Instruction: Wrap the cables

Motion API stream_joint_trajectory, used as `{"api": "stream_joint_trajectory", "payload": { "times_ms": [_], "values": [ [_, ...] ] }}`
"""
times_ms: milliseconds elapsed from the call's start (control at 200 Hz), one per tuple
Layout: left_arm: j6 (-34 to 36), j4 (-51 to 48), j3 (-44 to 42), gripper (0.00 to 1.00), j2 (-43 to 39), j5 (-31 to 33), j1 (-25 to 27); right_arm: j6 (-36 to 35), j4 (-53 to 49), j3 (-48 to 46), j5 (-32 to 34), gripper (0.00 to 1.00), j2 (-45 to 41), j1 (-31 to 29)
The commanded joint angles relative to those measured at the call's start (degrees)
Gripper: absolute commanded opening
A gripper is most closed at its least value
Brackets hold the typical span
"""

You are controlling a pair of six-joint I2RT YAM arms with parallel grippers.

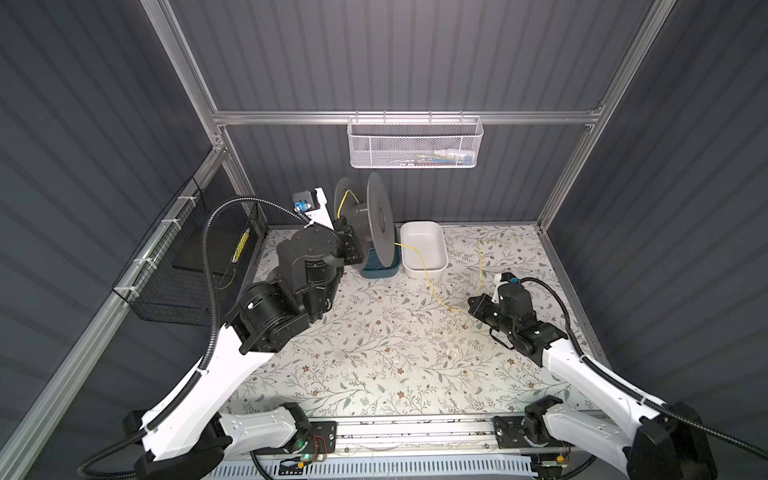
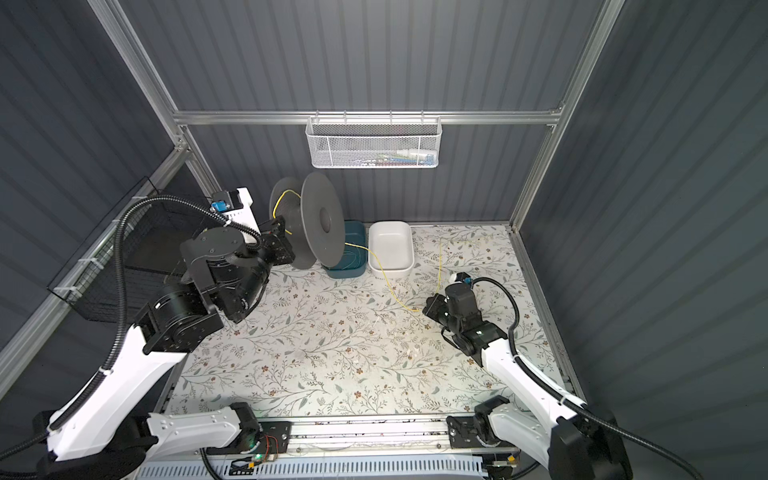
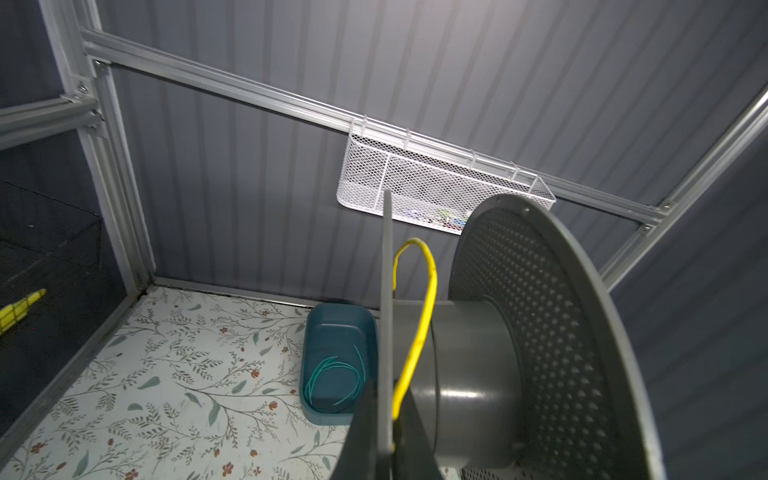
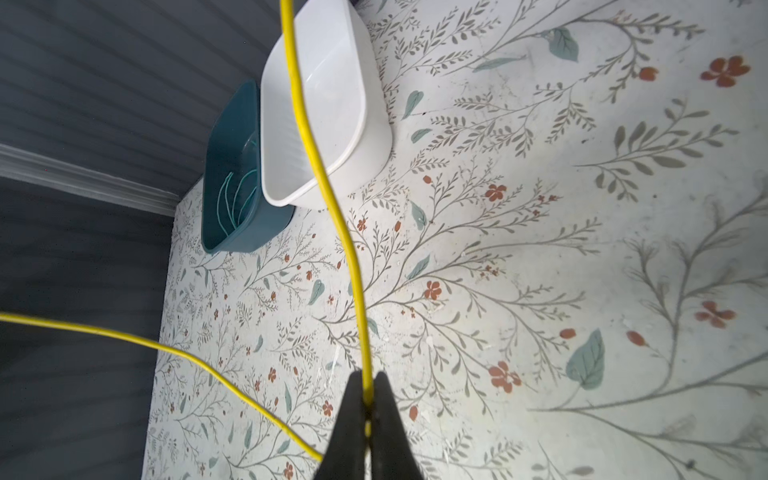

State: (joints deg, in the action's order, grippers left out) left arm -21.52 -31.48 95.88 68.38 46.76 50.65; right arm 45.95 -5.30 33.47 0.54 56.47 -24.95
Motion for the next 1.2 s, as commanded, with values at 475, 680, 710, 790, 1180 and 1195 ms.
{"api": "stream_joint_trajectory", "payload": {
  "times_ms": [475,680,710,790,1180,1195],
  "values": [
    [-1.82,8.43,-5.13,0.0,13.27,1.84,-13.04,-12.45,-25.06,16.76,14.7,0.0,-16.63,-18.12],
    [-2.52,9.78,-8.19,0.0,15.36,1.01,-14.16,-11.21,-22.93,19.56,13.52,0.0,-15.16,-23.24],
    [-2.31,9.85,-8.41,0.0,15.78,0.6,-14.47,-11.08,-22.38,19.74,13.66,0.0,-15.07,-24.05],
    [-0.83,8.62,-8.28,0.0,17.51,0.09,-14.86,-10.89,-21.5,20.91,13.71,0.0,-15.03,-24.93],
    [-1.79,5.35,-20.75,0.0,14.4,-3.03,-14.88,-12.89,-15.45,35.85,3.6,0.0,-6.22,-18.82],
    [-1.93,4.97,-21.09,0.0,14.18,-3.21,-14.88,-12.88,-15.24,36.75,2.89,0.0,-5.61,-18.43]
  ]
}}
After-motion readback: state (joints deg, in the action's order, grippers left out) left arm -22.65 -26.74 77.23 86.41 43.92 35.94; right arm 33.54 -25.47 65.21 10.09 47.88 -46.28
